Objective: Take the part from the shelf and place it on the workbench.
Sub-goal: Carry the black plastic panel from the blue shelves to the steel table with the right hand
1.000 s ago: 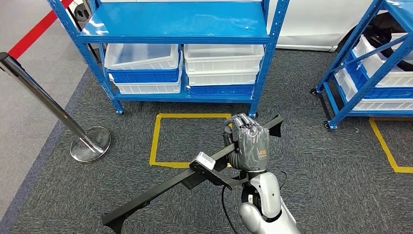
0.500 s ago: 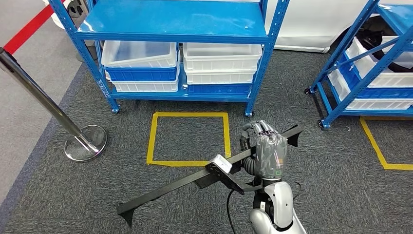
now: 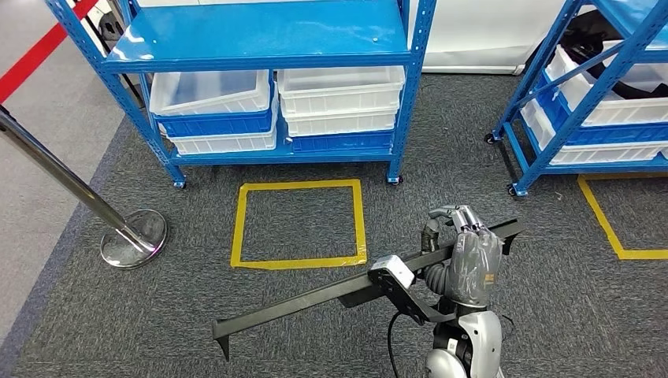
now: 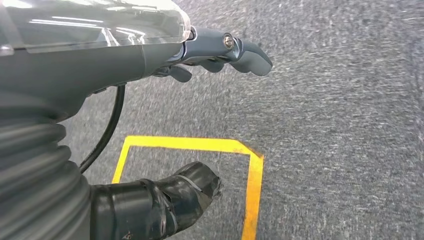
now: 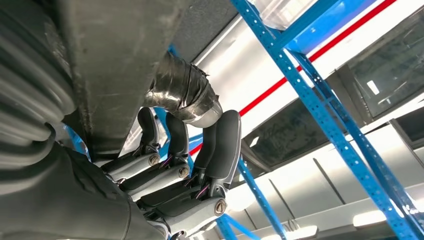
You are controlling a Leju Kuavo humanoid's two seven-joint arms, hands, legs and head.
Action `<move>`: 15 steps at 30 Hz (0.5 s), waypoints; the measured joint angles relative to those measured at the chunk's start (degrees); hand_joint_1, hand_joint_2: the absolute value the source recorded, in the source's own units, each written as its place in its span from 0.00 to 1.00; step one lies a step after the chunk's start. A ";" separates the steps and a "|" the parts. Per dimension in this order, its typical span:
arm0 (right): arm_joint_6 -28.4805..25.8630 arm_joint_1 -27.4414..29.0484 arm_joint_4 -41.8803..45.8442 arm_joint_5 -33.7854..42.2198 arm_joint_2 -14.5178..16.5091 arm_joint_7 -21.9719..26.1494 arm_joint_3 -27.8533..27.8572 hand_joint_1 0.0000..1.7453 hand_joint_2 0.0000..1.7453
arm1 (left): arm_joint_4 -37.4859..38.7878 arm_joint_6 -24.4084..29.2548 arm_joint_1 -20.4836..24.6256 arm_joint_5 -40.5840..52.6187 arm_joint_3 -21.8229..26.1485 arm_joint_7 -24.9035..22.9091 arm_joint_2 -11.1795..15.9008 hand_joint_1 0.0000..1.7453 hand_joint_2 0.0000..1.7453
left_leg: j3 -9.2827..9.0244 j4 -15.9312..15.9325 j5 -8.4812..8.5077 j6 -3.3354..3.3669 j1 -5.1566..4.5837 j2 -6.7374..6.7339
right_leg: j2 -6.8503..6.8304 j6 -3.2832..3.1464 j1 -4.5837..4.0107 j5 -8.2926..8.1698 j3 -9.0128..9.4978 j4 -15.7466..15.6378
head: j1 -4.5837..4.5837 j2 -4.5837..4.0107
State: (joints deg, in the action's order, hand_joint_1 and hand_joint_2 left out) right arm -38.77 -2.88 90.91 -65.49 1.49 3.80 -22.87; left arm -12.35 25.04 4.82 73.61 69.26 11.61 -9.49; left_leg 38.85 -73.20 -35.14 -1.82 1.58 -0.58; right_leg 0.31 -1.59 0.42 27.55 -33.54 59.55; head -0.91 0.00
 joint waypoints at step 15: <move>-1.18 3.39 3.61 4.67 0.00 4.14 3.23 1.00 1.00 | 0.00 0.05 -0.26 -0.06 0.00 -0.02 0.04 0.00 1.00 | -8.15 16.55 7.90 3.41 -0.34 -0.43 | 0.48 2.83 0.32 6.16 -6.62 12.83 | -0.25 0.00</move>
State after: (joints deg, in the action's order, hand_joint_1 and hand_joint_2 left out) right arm -39.94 0.51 94.52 -60.82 1.49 7.94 -19.64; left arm -12.35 25.09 4.56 73.55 69.26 11.58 -9.44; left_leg 30.70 -56.64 -27.24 1.59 1.24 -1.01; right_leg 0.79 1.23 0.74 33.71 -40.16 72.38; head -1.16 0.00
